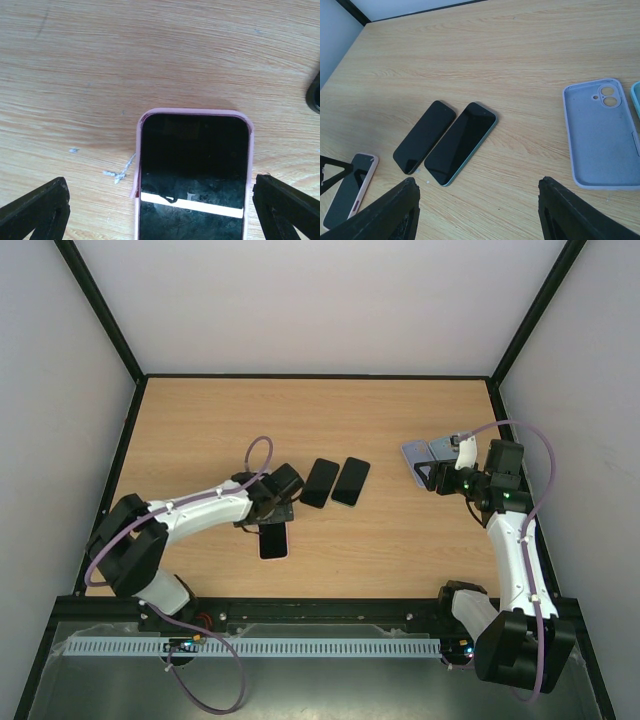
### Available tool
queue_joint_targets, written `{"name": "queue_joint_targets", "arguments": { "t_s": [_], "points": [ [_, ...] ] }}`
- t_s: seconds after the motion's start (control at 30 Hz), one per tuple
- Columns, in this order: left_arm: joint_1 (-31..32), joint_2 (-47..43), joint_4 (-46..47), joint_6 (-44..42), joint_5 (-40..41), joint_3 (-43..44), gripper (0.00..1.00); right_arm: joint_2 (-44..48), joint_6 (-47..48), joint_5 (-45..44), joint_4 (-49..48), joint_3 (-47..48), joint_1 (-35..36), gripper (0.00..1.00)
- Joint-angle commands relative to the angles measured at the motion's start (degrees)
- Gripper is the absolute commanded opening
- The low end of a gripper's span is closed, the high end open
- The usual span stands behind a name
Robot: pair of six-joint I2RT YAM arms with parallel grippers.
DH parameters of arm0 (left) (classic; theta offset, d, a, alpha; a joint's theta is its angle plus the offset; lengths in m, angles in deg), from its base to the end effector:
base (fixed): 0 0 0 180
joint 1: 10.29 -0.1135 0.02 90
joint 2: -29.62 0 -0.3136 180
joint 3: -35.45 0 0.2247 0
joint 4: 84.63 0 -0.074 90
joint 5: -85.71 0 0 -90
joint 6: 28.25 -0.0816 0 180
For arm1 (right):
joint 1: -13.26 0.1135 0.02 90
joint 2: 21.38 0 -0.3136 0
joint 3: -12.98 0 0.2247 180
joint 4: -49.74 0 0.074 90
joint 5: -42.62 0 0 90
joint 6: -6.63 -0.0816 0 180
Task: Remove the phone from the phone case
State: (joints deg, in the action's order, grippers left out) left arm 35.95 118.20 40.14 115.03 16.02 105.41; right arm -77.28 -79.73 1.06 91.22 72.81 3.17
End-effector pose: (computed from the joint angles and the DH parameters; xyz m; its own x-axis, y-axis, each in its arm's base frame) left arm 0.2051 -0.1733 0.2107 -0.8866 -0.1610 -0.4336 -0.1675 0.9856 -0.0236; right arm 0.1780 0.0303 0.3105 -0.5691 0.0585 -0.8202 -0.5050 0.7623 0.4048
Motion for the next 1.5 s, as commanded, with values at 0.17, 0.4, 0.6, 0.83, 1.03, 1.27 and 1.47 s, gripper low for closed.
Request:
{"name": "queue_joint_targets", "arguments": {
  "t_s": [0.17, 0.4, 0.6, 0.83, 1.03, 1.27, 1.47],
  "points": [
    [-4.17, 4.06, 2.13, -7.86, -7.71, 1.6, 0.99, 1.05, 0.48, -0.37, -0.71, -0.13, 0.24, 0.63],
    [-5.96, 8.6, 2.64, -11.48, -12.08, 3.0, 0.99, 1.13, 0.57, -0.42, -0.63, -0.13, 0.24, 0.63],
    [-5.98, 10.04, 3.02, -12.74, -14.98, 3.05, 0.99, 1.34, 0.58, -0.54, -0.6, -0.13, 0.24, 0.63],
    [-5.98, 5.59, 1.23, -10.16, -12.56, 3.61, 0.99, 1.4, 0.54, -0.43, -0.63, -0.13, 0.24, 0.63],
    [-6.03, 1.53, 0.15, -8.93, -10.93, 4.08, 0.99, 1.54, 0.48, -0.43, -0.77, -0.13, 0.24, 0.63],
    [-5.98, 4.92, 3.38, -9.99, -16.27, 2.22, 0.99, 1.65, 0.49, -0.45, -0.65, -0.13, 0.24, 0.63],
    [-5.81, 6.26, 3.49, -9.1, -15.58, 1.26, 0.99, 1.6, 0.51, -0.39, -0.62, -0.13, 0.24, 0.63]
  ]
}}
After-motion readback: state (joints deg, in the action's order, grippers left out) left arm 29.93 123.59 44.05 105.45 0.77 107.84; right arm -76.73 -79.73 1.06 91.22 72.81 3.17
